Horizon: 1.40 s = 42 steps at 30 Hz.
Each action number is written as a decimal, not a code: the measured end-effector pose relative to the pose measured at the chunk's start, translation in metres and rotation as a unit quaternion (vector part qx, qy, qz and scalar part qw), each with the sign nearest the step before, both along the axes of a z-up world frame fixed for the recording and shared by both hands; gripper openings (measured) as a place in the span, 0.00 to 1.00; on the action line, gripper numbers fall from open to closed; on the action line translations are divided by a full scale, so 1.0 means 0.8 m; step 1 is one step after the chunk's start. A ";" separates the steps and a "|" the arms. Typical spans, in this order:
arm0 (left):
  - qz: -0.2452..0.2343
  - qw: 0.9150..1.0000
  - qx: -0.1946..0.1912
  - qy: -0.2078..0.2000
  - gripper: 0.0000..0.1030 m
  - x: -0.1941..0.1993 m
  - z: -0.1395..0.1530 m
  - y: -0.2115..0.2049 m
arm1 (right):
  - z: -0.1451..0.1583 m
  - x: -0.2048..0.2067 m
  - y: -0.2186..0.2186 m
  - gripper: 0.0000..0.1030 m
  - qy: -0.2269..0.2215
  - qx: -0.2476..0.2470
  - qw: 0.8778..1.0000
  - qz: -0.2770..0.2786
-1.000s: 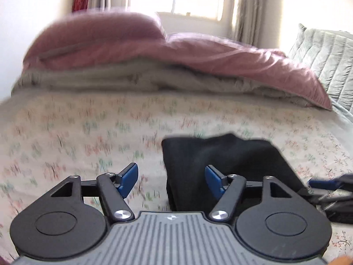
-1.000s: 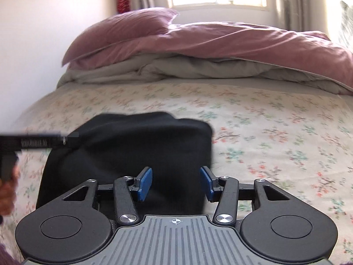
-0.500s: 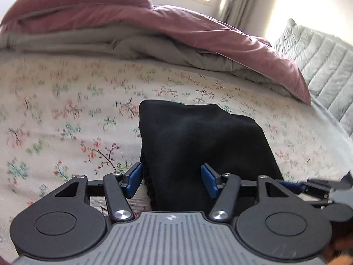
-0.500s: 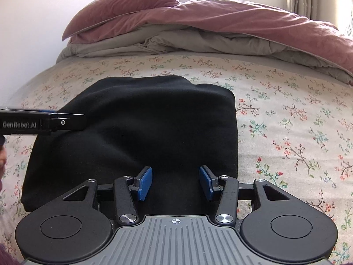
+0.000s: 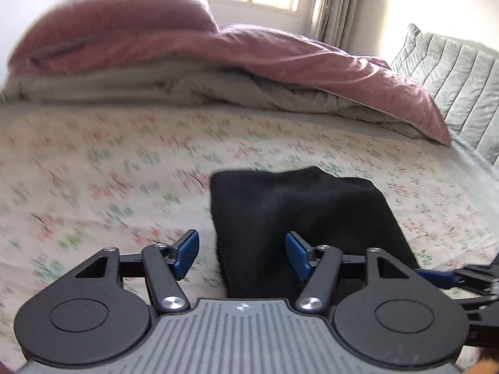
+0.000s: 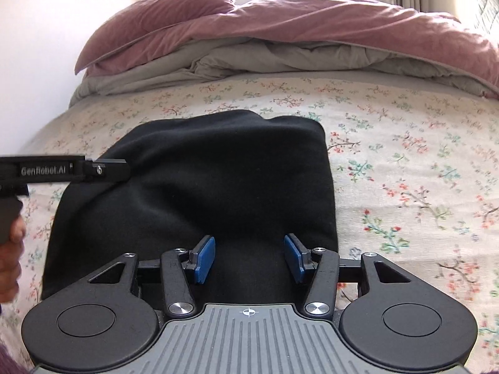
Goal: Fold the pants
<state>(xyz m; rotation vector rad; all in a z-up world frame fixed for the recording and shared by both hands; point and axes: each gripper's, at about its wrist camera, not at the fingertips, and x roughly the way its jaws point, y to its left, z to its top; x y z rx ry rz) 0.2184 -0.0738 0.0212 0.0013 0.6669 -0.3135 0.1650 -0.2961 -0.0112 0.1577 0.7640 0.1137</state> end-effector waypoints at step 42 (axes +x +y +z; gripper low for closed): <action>0.103 0.990 0.076 -0.064 0.98 -0.293 0.007 0.024 | 0.055 -0.290 0.060 0.77 -0.092 0.000 0.993 -0.079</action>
